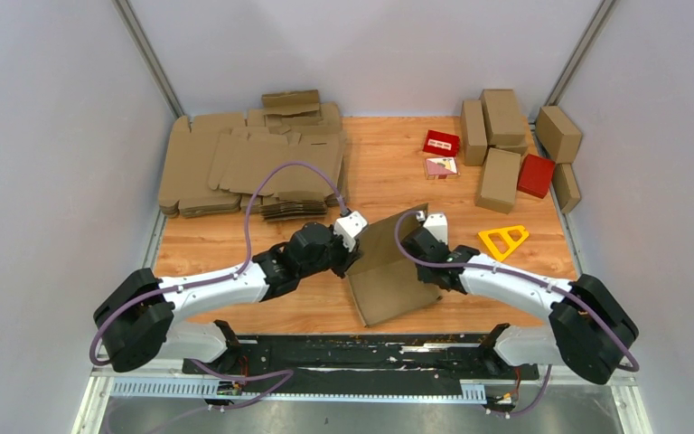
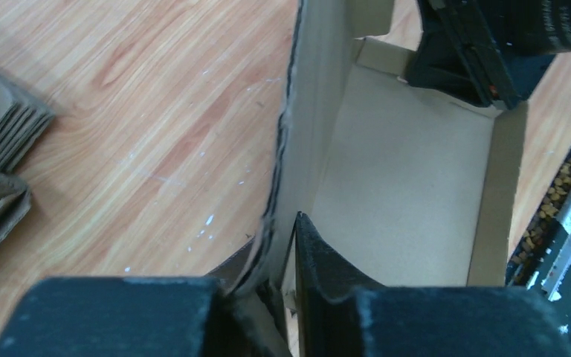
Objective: Fold the paper box
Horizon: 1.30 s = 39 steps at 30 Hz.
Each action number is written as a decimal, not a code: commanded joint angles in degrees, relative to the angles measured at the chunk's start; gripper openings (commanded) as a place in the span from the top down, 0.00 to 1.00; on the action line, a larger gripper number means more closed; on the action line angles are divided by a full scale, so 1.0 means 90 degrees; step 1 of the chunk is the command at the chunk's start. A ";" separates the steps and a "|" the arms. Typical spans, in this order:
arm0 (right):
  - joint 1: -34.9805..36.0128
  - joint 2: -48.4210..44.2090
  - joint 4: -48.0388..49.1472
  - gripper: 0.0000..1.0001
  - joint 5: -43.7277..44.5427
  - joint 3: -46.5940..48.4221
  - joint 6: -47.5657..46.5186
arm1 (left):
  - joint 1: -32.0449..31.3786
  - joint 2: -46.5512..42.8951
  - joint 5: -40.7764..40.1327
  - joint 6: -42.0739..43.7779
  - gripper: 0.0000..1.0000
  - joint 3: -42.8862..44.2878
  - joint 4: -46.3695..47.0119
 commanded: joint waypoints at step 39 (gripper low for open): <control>-0.0787 0.0581 0.0034 0.44 -0.0829 0.0606 -0.0842 | 0.0138 0.0005 -0.0215 0.0208 0.96 0.0154 -0.0120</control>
